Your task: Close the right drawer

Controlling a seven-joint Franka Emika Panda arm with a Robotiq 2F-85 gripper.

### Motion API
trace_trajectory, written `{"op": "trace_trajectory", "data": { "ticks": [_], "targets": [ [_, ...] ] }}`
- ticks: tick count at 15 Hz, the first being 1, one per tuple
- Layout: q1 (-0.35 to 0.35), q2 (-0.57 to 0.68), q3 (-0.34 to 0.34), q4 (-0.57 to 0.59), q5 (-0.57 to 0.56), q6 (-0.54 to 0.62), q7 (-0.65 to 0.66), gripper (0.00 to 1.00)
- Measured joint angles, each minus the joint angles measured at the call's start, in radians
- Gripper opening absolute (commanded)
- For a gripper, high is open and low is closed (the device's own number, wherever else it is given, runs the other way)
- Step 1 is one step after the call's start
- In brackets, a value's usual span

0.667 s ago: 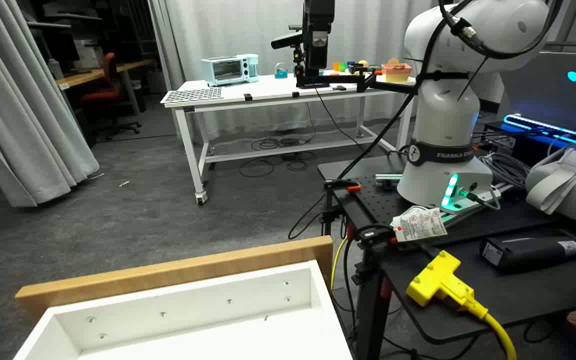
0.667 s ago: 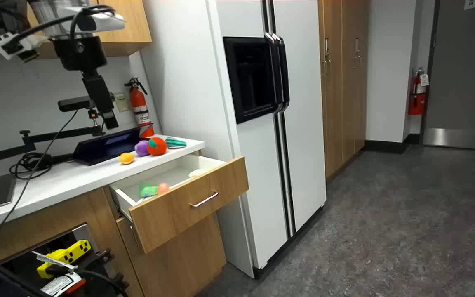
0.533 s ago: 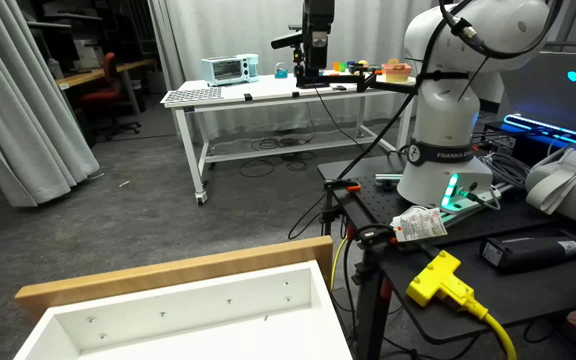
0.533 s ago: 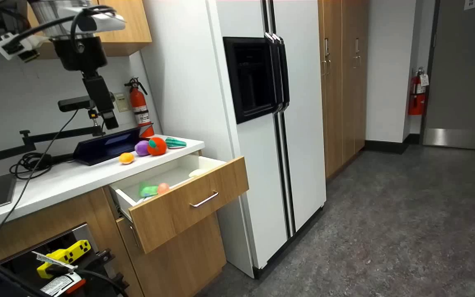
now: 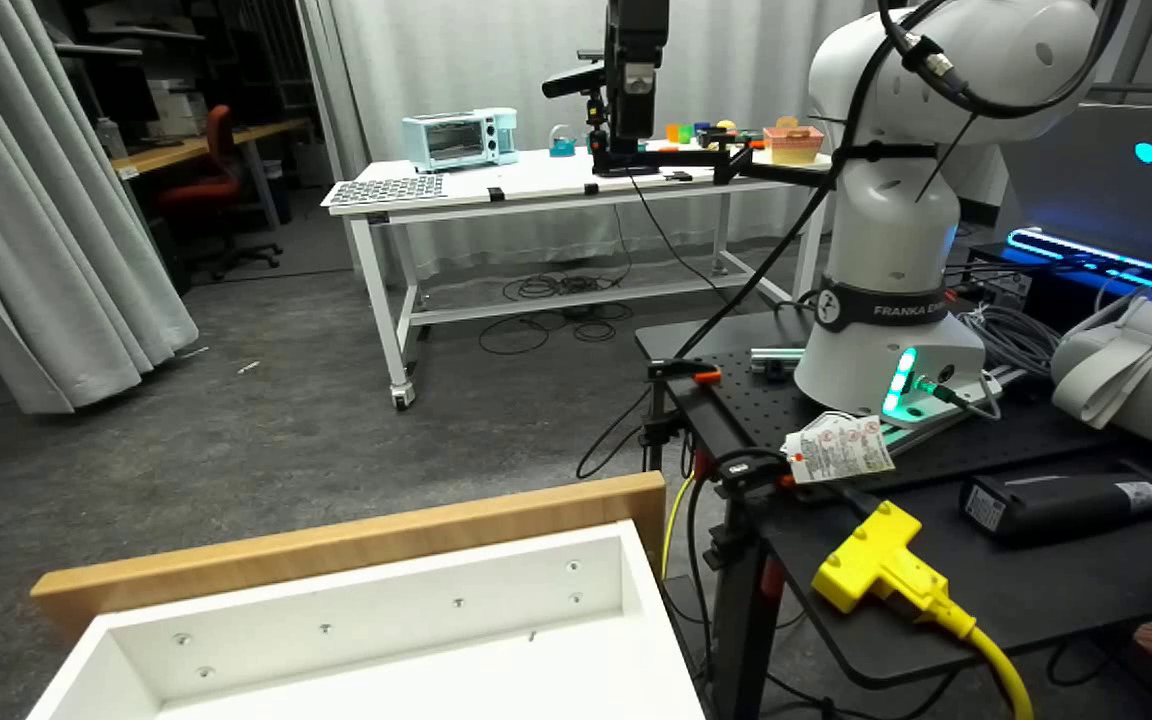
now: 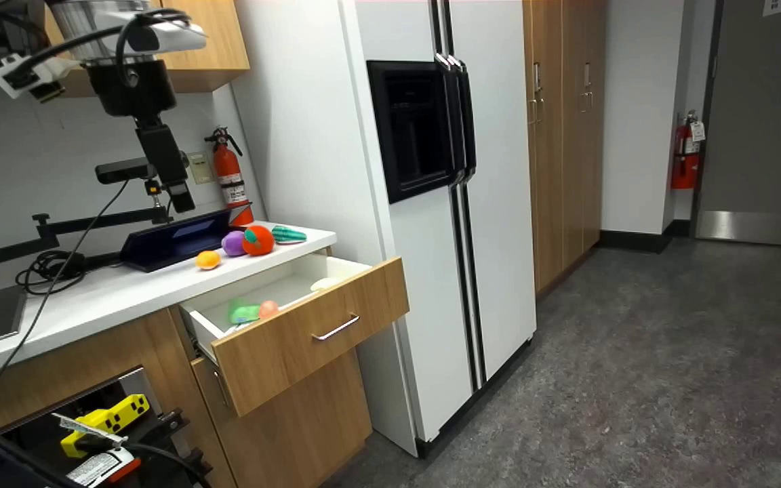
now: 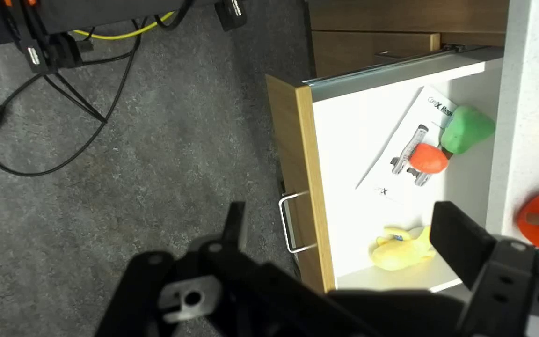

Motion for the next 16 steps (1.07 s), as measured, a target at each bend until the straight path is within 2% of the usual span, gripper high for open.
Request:
{"op": "trace_trajectory", "data": {
  "ticks": [12,16],
  "targets": [
    [-0.002,0.005,0.000,0.001,-0.003,0.003,-0.002,1.00],
    [-0.014,0.061,0.000,0.001,-0.015,0.054,-0.008,1.00]
  ]
}}
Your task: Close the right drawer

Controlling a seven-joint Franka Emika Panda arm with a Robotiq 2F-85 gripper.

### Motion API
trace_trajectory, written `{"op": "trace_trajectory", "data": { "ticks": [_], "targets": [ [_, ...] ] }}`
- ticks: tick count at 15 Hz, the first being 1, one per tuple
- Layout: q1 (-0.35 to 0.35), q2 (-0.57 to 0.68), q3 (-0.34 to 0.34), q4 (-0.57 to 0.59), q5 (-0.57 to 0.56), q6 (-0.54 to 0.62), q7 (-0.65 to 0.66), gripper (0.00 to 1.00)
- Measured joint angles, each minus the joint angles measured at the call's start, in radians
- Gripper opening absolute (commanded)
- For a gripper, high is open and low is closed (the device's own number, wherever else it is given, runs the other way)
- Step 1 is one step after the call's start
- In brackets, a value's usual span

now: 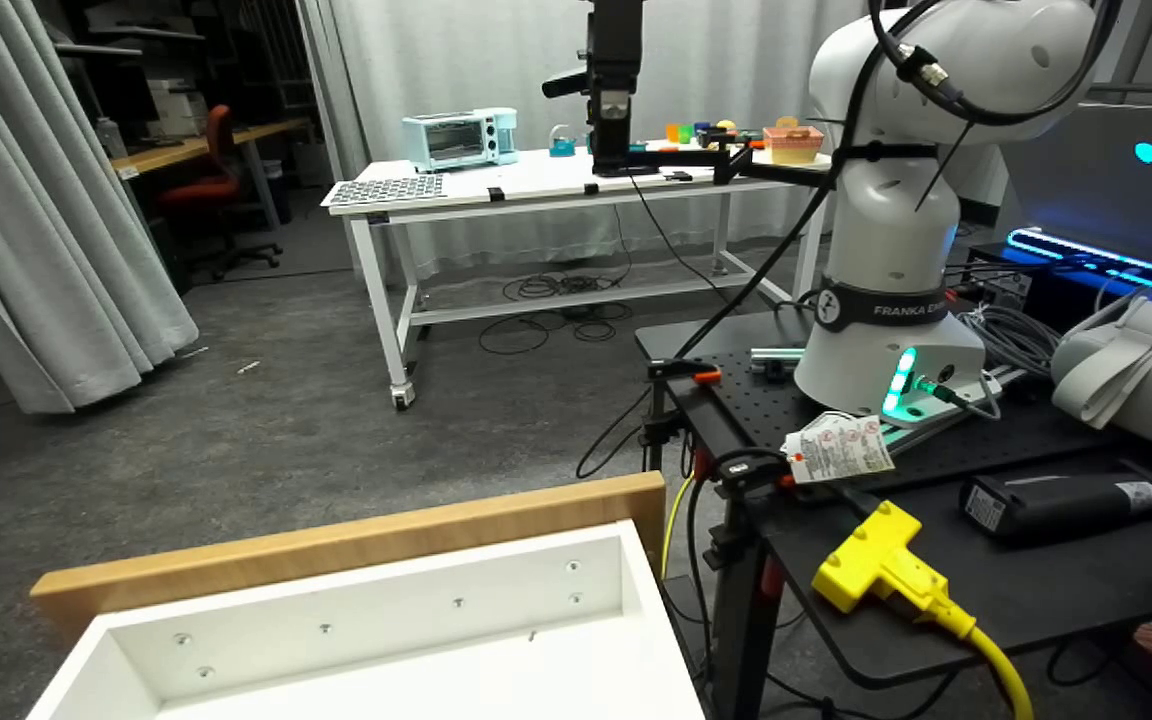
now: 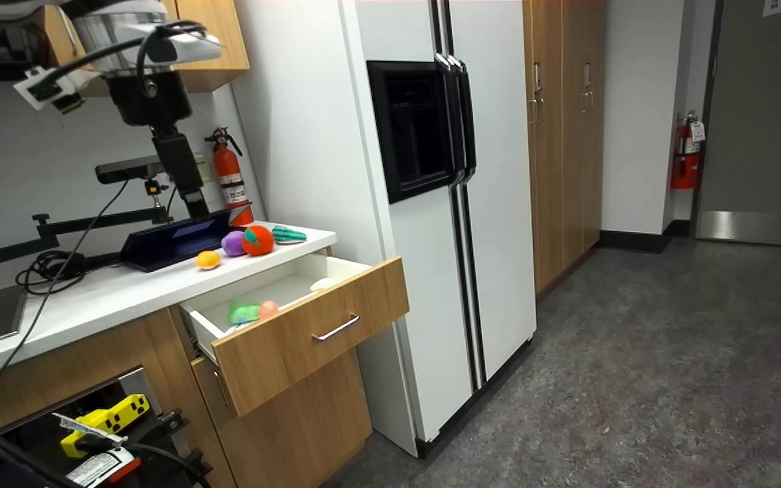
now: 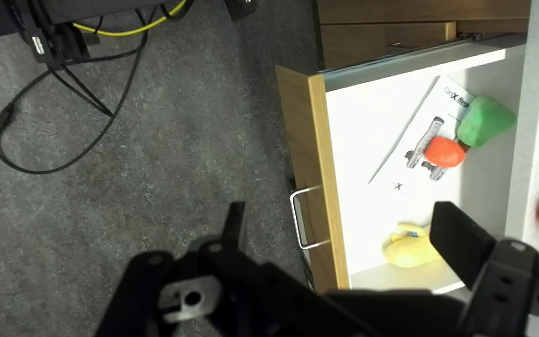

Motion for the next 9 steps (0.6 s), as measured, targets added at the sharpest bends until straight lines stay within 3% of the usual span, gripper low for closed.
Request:
{"op": "trace_trajectory", "data": {
  "ticks": [9],
  "targets": [
    [-0.048,0.274,0.000,0.029,-0.104,0.176,-0.011,1.00]
  ]
}}
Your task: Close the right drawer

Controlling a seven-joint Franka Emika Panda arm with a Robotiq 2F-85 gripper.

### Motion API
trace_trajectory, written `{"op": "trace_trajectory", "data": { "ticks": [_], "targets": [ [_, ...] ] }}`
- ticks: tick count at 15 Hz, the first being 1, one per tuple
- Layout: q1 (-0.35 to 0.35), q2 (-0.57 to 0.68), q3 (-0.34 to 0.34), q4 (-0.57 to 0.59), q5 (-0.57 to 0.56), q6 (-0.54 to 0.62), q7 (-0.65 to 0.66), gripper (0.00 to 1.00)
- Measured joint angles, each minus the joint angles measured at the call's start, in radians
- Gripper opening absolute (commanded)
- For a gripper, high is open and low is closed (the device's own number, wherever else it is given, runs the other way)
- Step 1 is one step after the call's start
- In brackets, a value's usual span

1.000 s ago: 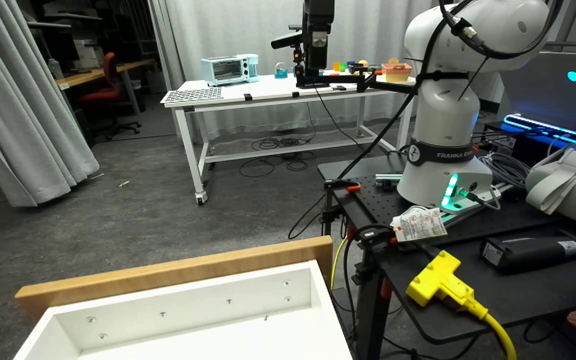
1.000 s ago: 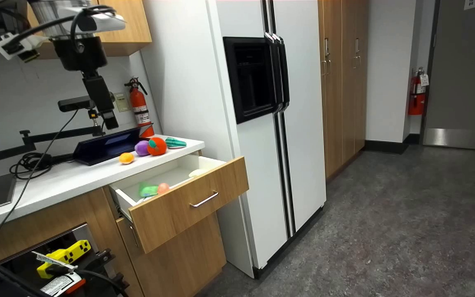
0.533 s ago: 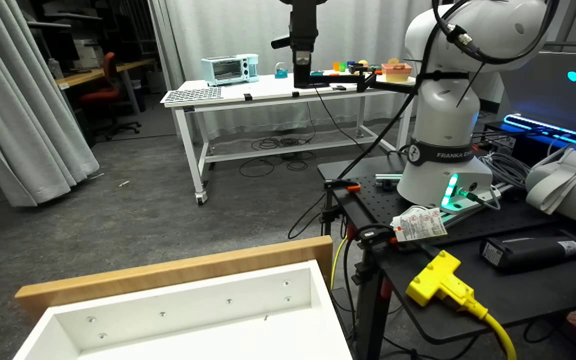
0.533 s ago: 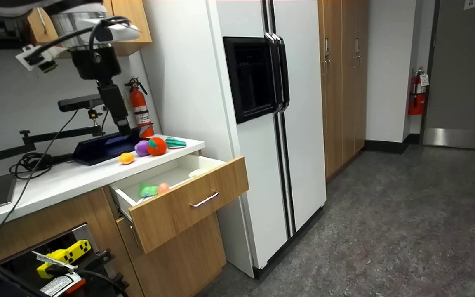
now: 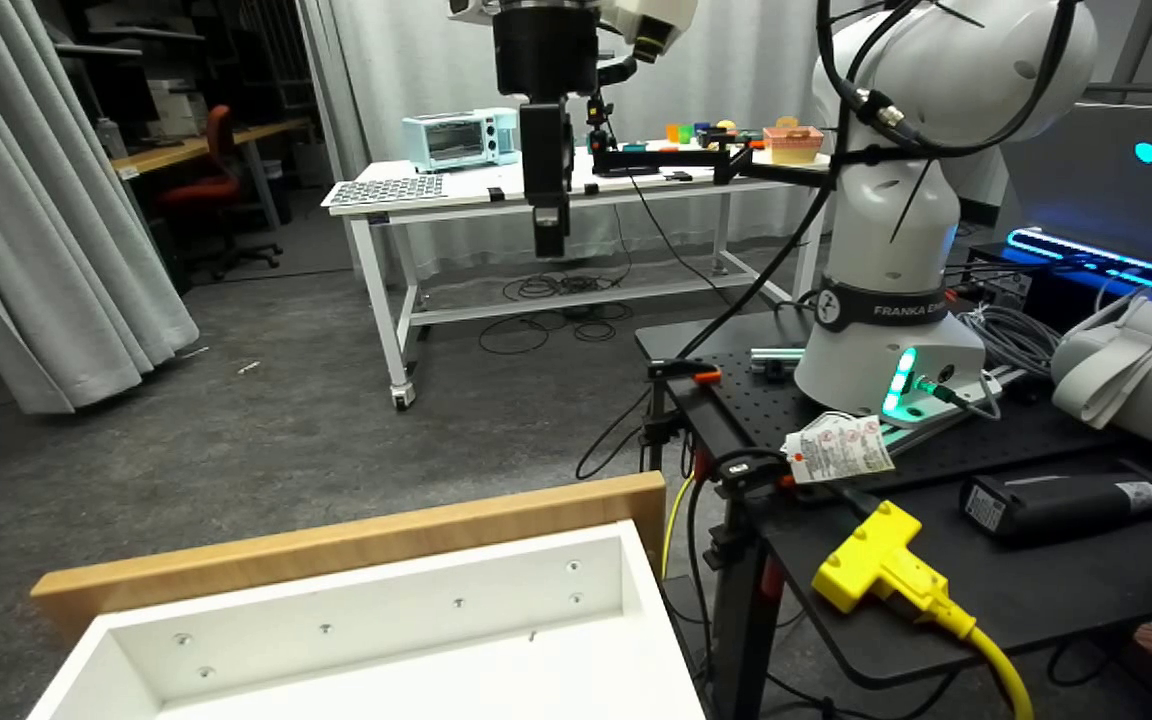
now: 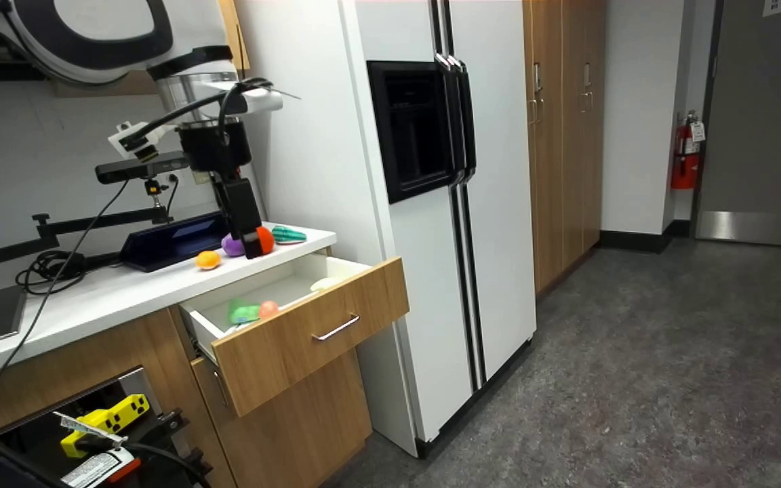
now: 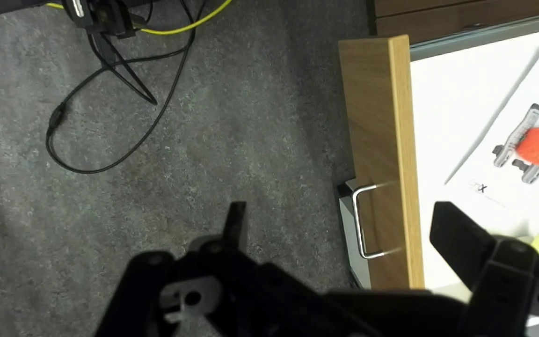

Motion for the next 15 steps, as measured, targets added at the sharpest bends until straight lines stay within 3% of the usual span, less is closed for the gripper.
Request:
{"op": "trace_trajectory", "data": {
  "ticks": [9,15],
  "targets": [
    [0.000,0.036,0.000,0.005,0.000,0.007,0.000,1.00],
    [0.002,0.241,-0.007,0.065,0.001,0.183,-0.054,1.00]
  ]
}}
